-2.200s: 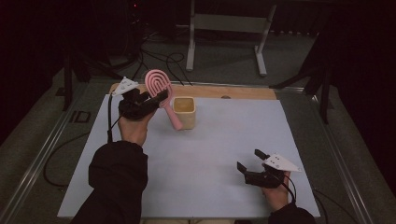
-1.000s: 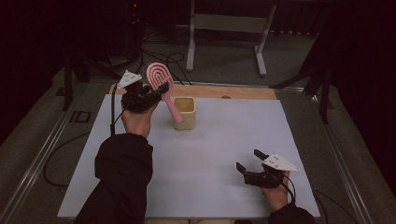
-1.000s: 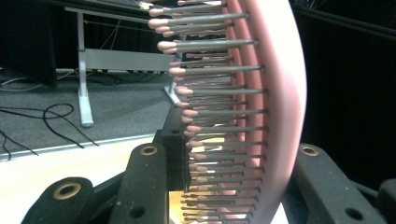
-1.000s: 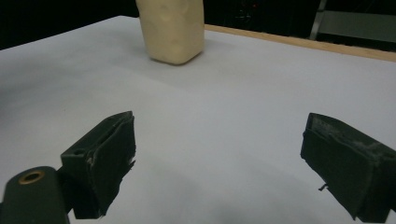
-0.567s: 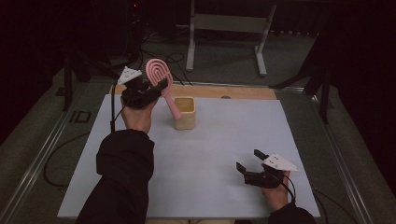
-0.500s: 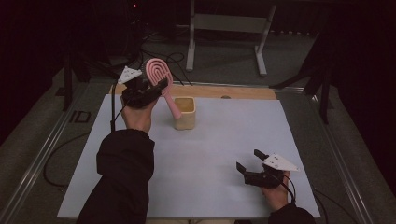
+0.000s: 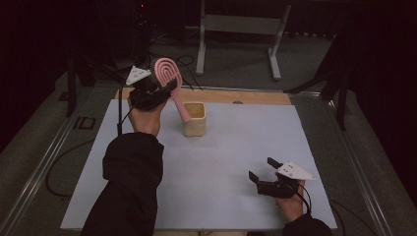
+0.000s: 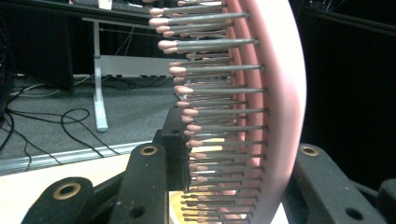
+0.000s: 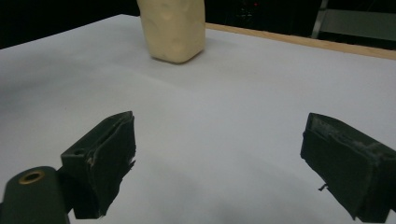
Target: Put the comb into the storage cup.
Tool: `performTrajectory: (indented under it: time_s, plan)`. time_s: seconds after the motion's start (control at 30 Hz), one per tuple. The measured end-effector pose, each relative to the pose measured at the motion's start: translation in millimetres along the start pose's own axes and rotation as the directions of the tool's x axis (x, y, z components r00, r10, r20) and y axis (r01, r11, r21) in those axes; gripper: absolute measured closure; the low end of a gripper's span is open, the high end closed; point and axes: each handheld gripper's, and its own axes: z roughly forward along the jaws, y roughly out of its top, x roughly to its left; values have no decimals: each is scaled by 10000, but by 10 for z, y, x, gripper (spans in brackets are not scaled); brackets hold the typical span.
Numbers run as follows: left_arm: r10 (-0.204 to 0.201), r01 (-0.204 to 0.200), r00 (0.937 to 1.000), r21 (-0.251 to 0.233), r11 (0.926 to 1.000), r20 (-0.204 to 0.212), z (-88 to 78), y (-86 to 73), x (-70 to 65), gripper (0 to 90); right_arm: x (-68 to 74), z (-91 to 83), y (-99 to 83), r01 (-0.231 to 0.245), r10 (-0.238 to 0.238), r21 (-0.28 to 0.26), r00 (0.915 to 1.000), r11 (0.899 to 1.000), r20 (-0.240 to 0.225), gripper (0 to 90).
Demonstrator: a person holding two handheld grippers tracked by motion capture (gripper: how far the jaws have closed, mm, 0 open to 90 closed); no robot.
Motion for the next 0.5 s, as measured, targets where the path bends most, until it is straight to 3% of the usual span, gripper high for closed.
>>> performTrajectory:
  time_s: [0.5]
  plan:
    - [-80, 80, 9999, -24, 10000, -105, 123, 20, -35, 644, -3, -1, 1, -23, 23, -26, 10000, 10000, -21, 102]
